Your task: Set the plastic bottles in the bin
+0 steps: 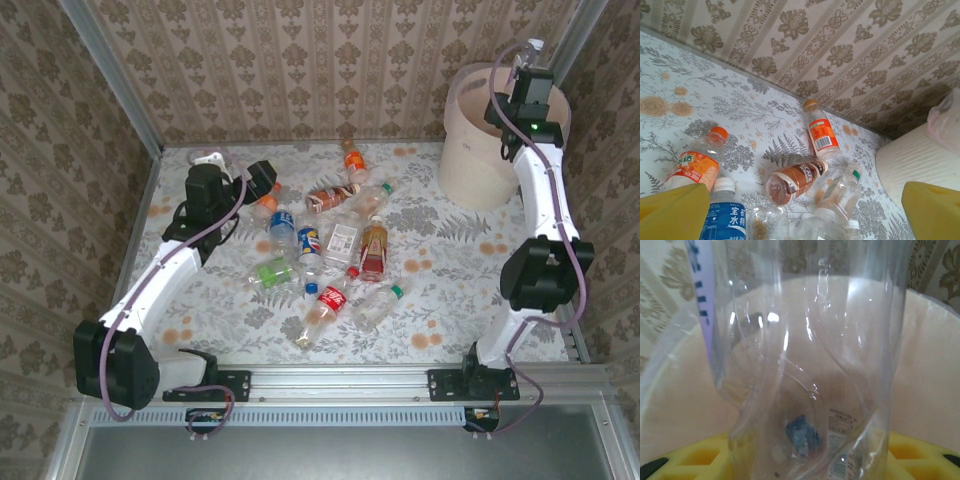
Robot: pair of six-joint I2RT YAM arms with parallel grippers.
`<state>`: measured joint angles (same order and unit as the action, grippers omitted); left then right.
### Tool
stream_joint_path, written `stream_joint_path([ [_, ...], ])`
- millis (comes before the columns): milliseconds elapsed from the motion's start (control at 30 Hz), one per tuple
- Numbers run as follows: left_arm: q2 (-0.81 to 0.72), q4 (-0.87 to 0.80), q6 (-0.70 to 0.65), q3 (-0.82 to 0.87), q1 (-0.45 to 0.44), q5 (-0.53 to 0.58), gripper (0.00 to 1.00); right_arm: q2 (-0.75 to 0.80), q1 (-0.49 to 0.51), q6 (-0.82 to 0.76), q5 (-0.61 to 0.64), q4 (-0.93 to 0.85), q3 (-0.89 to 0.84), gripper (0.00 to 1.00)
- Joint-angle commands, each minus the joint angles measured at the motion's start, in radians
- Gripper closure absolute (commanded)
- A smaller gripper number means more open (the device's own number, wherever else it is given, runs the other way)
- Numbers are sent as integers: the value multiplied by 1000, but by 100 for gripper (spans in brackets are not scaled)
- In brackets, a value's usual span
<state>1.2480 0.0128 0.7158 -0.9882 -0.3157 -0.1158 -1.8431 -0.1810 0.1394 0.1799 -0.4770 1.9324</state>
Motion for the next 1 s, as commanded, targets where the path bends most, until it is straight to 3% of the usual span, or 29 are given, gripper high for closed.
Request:
stream_joint_path([
  [0, -13, 0, 53, 21, 24, -20, 0, -83, -9, -51, -3, -126, 106, 44],
  [467, 9, 1, 98, 81, 85, -14, 0, -223, -9, -35, -6, -206, 249, 32],
  [967, 70, 1, 117, 68, 102, -54, 0, -33, -9, -49, -27, -142, 102, 25],
])
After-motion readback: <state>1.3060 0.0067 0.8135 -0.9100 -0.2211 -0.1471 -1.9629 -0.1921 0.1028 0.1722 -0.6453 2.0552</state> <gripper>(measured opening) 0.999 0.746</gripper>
